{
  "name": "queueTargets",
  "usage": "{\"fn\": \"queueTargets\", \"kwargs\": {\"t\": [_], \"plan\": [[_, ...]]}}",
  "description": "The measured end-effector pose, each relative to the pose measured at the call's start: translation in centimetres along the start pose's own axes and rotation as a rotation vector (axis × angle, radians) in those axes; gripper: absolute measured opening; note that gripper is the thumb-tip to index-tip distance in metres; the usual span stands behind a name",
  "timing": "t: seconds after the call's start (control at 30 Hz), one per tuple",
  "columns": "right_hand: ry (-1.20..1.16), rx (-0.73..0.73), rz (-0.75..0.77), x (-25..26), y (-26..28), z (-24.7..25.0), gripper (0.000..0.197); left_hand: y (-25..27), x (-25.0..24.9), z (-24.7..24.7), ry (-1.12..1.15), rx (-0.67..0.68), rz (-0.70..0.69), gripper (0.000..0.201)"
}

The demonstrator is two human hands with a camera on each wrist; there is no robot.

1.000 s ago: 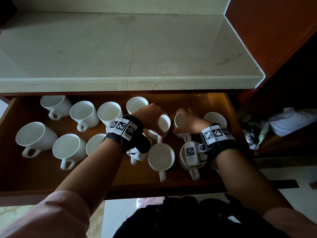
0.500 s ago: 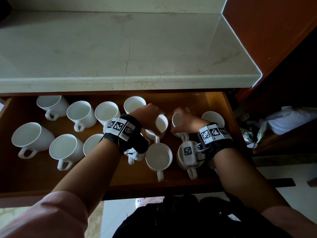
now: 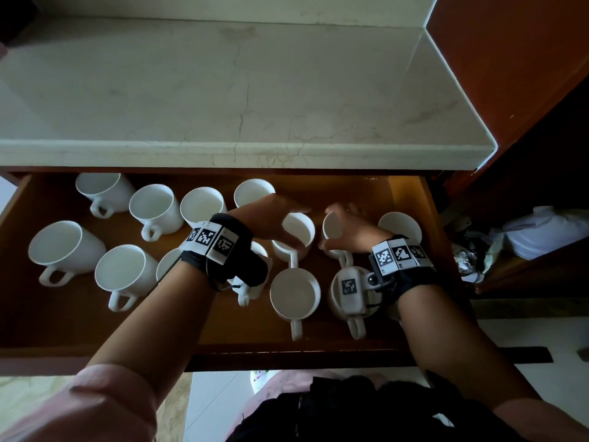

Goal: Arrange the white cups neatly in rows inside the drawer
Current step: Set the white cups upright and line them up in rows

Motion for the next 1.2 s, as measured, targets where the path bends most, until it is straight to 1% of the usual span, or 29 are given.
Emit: {"fn": "queueTargets", "kwargs": {"t": [0.23,0.4,0.5,0.67,0.77,0.83,0.93,1.0,1.1,1.2], "plan": [[0.028,-0.005,-0.053,0.4,0.0,-0.2,0.079,0.4,0.4,1.4,0.091,-0.069,0.019,0.061],[0.037,-0.001,-0.089,0.8,0.0,-0.2,0.078,0.8,0.4,2.3,0.047,-0.109,0.012,0.056],[0.042,-0.001,-0.095,1.0,0.2,0.0,0.078,0.6,1.0,2.6,0.089,-0.121,0.014,0.053],[0.104,0.004,-0.129,1.7,0.5,0.6,0.076,0.7,1.7,3.5,0.174,-0.081,0.025,0.051],[0.105,-0.056,-0.145,2.5,1.6,1.8,0.073,1.1,1.2,4.1,0.153,-0.049,-0.001,0.053],[0.113,-0.102,-0.126,3.1,2.6,2.7,0.072,1.6,1.1,4.4,0.145,-0.03,-0.033,0.053],[0.093,-0.156,-0.104,4.8,4.0,3.3,0.069,3.1,2.3,4.8,0.18,0.016,-0.06,0.052],[0.054,-0.147,-0.083,6.5,4.3,2.8,0.069,4.3,3.6,5.3,0.165,0.016,-0.062,0.05],[0.024,-0.091,-0.033,8.8,3.9,1.6,0.076,5.9,5.1,5.5,0.123,-0.001,-0.06,0.048],[0.06,-0.04,-0.012,10.8,2.9,1.0,0.081,7.0,6.5,4.3,0.142,0.069,-0.049,0.049]]}}
Point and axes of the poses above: each hand's wrist, its own y-axis away from the middle knuckle, its own z-axis out of the back of the hand, x = y × z, the point moved 8 cm from there along -y, towards the middle knuckle, and after that the axes turned 7 degrees about z, right-handed, at the moved point
